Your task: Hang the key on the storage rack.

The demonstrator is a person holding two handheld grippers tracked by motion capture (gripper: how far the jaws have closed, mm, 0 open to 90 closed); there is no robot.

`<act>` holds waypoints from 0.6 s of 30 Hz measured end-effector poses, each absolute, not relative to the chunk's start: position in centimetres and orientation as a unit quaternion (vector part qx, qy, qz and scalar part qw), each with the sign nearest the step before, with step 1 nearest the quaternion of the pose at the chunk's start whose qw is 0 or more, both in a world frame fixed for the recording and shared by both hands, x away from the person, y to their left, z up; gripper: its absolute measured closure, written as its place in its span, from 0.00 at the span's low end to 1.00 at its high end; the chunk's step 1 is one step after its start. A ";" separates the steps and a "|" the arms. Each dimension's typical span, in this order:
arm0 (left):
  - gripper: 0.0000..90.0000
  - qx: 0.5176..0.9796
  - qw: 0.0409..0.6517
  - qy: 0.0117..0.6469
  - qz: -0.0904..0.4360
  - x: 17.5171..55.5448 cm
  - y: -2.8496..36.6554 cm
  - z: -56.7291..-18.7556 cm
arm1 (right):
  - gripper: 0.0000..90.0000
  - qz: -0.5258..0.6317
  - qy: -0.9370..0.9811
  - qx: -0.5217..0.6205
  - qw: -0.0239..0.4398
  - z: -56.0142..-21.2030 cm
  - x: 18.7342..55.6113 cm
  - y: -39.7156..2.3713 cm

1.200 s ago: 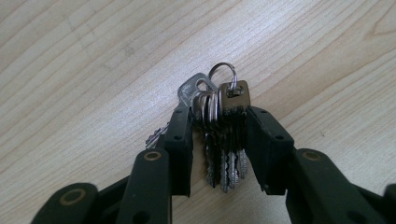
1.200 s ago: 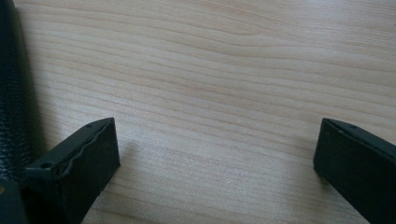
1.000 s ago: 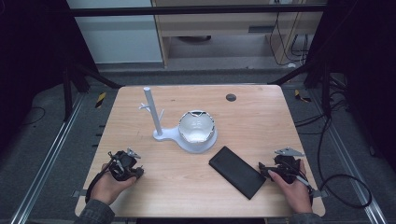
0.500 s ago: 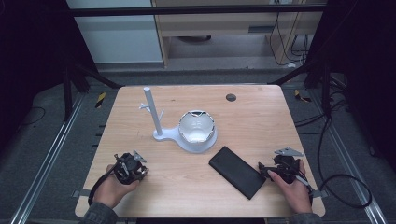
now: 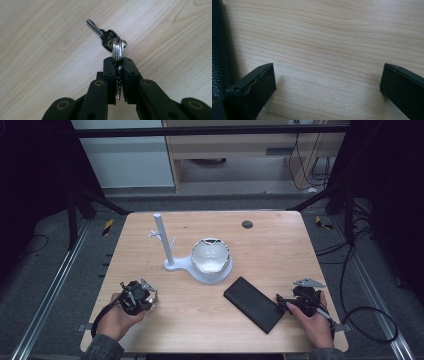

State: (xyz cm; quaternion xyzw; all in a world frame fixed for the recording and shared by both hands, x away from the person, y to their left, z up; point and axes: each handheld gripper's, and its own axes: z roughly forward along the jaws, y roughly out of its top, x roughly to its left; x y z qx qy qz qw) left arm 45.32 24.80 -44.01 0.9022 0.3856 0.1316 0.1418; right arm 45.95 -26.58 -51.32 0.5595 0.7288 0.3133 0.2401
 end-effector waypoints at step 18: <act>0.92 0.903 0.163 0.362 0.165 47.9 26.1 -32.5 | 0.01 0.314 0.730 0.559 0.239 -51.3 46.0 -26.5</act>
